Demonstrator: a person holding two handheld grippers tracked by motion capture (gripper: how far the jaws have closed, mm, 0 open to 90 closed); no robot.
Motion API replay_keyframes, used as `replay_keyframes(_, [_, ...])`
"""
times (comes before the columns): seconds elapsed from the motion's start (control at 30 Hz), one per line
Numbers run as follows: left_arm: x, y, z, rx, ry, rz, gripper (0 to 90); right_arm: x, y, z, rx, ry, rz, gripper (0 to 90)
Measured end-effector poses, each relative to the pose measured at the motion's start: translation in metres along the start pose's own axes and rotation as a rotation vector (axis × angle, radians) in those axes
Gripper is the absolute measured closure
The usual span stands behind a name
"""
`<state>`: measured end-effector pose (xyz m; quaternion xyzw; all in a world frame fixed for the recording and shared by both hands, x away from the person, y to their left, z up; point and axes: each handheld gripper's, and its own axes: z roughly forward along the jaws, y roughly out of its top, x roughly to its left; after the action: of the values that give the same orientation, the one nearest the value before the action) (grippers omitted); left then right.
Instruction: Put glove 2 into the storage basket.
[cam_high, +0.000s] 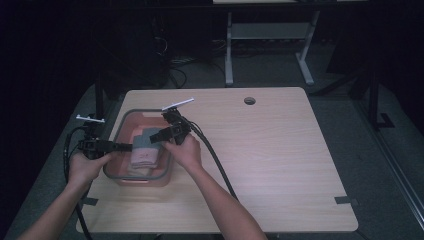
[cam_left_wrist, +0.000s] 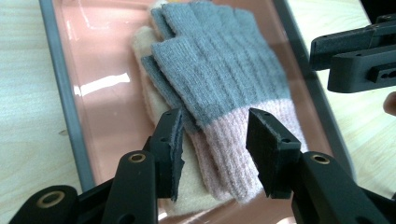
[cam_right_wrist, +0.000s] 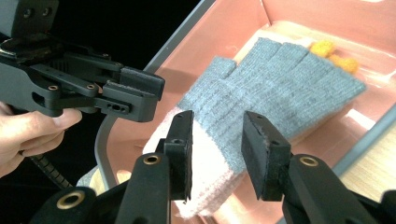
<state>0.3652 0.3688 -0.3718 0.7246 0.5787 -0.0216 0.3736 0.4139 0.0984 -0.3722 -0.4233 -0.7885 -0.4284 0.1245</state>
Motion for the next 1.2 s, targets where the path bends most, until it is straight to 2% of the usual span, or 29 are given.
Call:
replay_keyframes(0.33, [-0.009,0.0,-0.003,-0.036,-0.032,0.017,54.8,-0.01,-0.007,-0.02,-0.046,0.009,0.03,60.0])
replay_keyframes(0.6, [-0.014,0.004,-0.003,-0.056,-0.055,0.027,54.5,-0.017,-0.008,-0.038,-0.076,0.013,0.038,56.5])
replay_keyframes(0.83, [-0.024,0.006,-0.002,-0.079,-0.084,0.043,53.4,-0.024,-0.014,-0.052,-0.091,0.007,0.045,54.5])
replay_keyframes(0.87, [-0.025,0.007,-0.002,-0.078,-0.087,0.048,53.3,-0.026,-0.014,-0.054,-0.095,0.007,0.034,54.2])
replay_keyframes(0.9, [-0.026,0.007,-0.001,-0.077,-0.087,0.052,53.3,-0.025,-0.014,-0.055,-0.095,0.007,0.048,54.0])
replay_keyframes(0.93, [-0.028,0.008,-0.001,-0.078,-0.089,0.051,53.3,-0.027,-0.015,-0.057,-0.101,0.007,0.033,53.6])
replay_keyframes(0.97, [-0.028,0.008,-0.001,-0.075,-0.089,0.056,53.3,-0.027,-0.015,-0.058,-0.1,0.006,0.045,53.3])
replay_keyframes(1.2, [-0.035,0.011,0.003,-0.073,-0.099,0.073,53.2,-0.033,-0.019,-0.067,-0.109,-0.001,0.047,52.2])
